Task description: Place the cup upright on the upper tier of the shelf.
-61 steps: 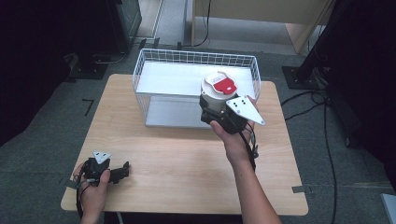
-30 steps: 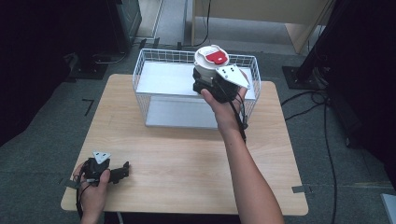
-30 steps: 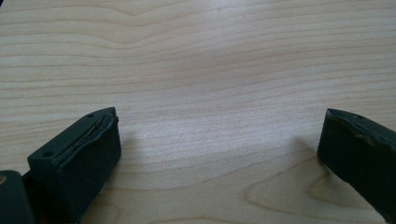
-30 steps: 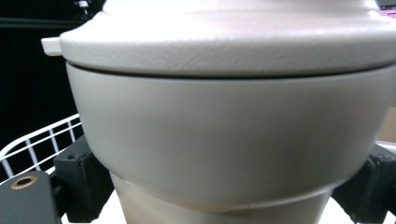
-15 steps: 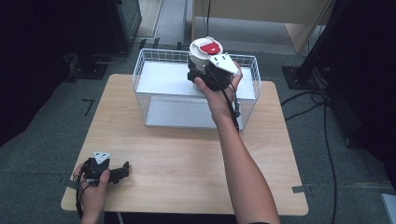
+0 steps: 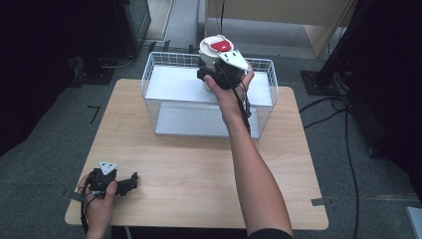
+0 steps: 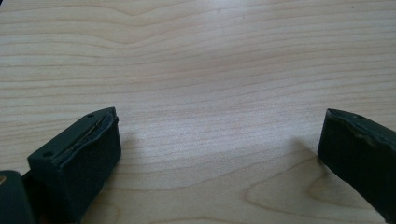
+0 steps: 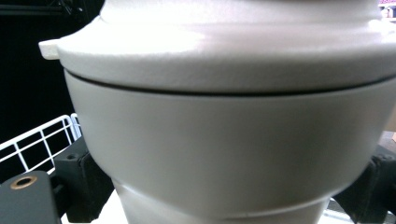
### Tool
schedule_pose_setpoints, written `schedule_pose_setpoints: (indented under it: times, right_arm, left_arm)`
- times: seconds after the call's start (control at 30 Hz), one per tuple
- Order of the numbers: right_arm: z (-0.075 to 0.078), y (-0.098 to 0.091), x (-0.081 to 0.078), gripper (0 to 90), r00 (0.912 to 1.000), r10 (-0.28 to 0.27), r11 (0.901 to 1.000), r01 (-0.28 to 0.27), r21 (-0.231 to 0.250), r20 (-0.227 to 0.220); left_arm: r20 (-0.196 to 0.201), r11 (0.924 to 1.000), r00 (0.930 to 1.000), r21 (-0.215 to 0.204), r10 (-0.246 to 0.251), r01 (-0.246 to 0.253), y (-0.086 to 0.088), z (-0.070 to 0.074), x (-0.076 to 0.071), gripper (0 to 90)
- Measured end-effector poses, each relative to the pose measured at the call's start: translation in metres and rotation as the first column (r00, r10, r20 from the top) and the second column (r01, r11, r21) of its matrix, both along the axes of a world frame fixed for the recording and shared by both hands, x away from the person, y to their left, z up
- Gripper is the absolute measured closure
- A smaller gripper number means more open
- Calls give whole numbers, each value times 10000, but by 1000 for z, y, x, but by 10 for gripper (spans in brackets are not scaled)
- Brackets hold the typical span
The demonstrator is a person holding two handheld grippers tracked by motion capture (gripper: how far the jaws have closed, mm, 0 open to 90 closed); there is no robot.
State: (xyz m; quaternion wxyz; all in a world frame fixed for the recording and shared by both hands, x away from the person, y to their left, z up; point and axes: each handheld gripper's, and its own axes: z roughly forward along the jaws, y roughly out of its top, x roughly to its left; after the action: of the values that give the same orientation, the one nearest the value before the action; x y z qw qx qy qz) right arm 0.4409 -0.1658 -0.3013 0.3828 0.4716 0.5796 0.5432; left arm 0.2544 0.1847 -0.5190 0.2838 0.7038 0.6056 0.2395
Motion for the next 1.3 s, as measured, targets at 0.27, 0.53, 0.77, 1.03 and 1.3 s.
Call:
schedule_pose_setpoints:
  times: [0.27,0.53,0.77,1.03,1.3]
  right_arm:
    - [-7,-1,1,89,9999,-124,9999,124,-37,-52]
    - [-4,-3,-1,29,9986,302,9995,-303,-17,-427]
    - [-5,-6,-6,18,9976,504,9985,-514,-197,-470]
    - [-11,-13,-20,18,9958,751,9968,-763,-217,-520]
    - [-14,-22,-39,18,9954,899,9954,-910,-313,-336]
  left_arm:
    - [10,10000,10000,-2,4,-4,0,0,0,0]
    - [4,10000,10000,13,5,-5,0,0,0,0]
    - [19,10000,10000,24,3,-3,0,0,0,0]
    - [26,10000,10000,34,2,-2,0,0,0,0]
    - [8,10000,10000,88,-6,6,-1,0,0,0]
